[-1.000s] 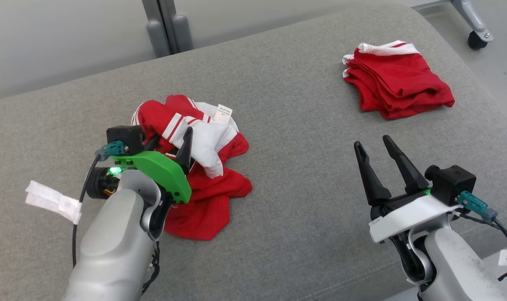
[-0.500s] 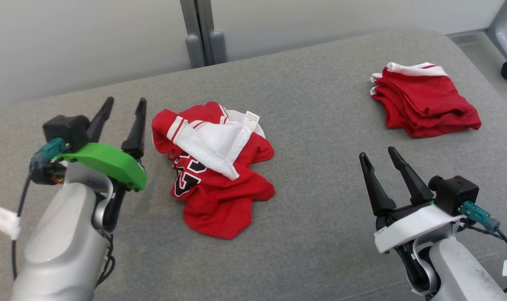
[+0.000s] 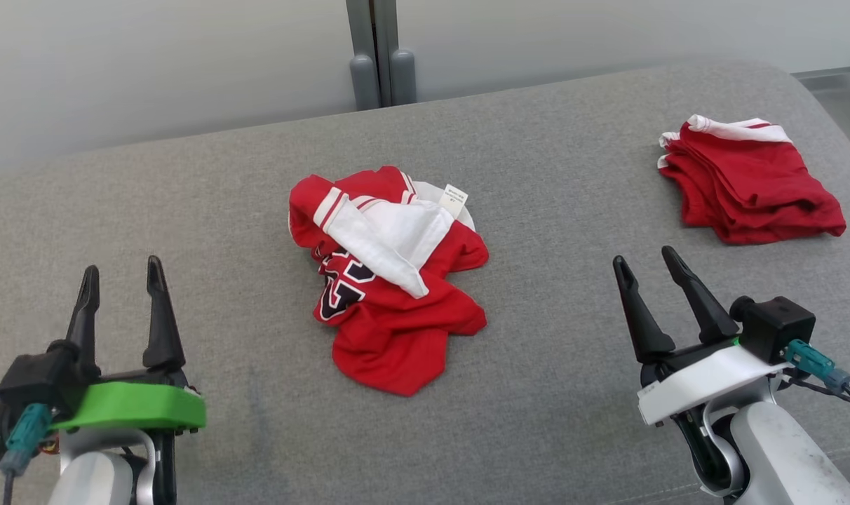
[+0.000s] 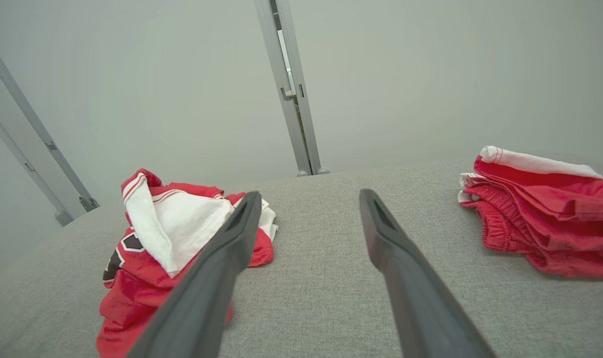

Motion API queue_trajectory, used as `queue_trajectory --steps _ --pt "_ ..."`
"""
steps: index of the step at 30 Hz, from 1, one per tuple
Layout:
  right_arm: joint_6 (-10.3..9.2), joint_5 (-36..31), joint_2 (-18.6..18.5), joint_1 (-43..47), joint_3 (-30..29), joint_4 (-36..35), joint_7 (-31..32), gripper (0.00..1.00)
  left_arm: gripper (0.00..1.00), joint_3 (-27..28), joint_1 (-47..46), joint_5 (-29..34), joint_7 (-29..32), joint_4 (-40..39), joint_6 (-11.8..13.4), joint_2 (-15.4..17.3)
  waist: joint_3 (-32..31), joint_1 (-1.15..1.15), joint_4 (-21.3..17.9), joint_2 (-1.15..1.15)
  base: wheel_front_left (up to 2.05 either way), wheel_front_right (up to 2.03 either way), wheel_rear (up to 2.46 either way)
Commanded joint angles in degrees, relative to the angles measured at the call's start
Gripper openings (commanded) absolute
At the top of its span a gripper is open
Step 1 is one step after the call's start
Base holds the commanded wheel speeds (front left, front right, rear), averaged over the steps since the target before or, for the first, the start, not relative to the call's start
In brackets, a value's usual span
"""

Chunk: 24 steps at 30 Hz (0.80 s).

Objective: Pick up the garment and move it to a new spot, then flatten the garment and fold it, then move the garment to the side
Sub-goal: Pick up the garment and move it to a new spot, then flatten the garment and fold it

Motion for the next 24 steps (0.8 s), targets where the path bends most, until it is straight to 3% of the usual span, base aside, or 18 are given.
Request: queue_trajectory --steps 1,6,12,21,24 --pt "-0.06 0.2 -0.2 0.2 -0.1 -0.3 -0.2 1.00 1.00 1.3 1.8 1.9 -0.2 -1.5 -0.2 -1.4 1.0 0.00 0.4 0.00 0.00 0.00 0.00" --pt "-0.06 0.7 -1.1 0.6 -0.1 -0.4 -0.2 1.00 1.00 3.3 5.3 8.4 -0.2 -4.1 -3.0 -5.6 1.8 0.00 1.1 0.00 0.00 0.00 0.00" --pt "-0.06 0.8 -1.8 0.8 -0.1 -0.4 -0.2 1.00 1.00 6.1 6.0 12.1 -0.2 -4.3 -6.0 -9.4 1.8 0.00 1.7 0.00 0.00 0.00 0.00" --pt "-0.06 1.1 -2.5 0.2 1.1 -0.7 -0.2 1.00 1.00 9.2 5.2 14.8 -0.2 -3.4 -9.0 -11.9 2.0 0.00 2.5 0.00 0.00 0.00 0.00" --pt "-0.06 3.2 -3.6 0.0 5.5 1.7 0.0 1.00 1.00 9.5 4.8 15.3 -0.2 -3.1 -9.7 -12.6 2.2 0.00 3.9 0.00 0.00 0.00 0.00"
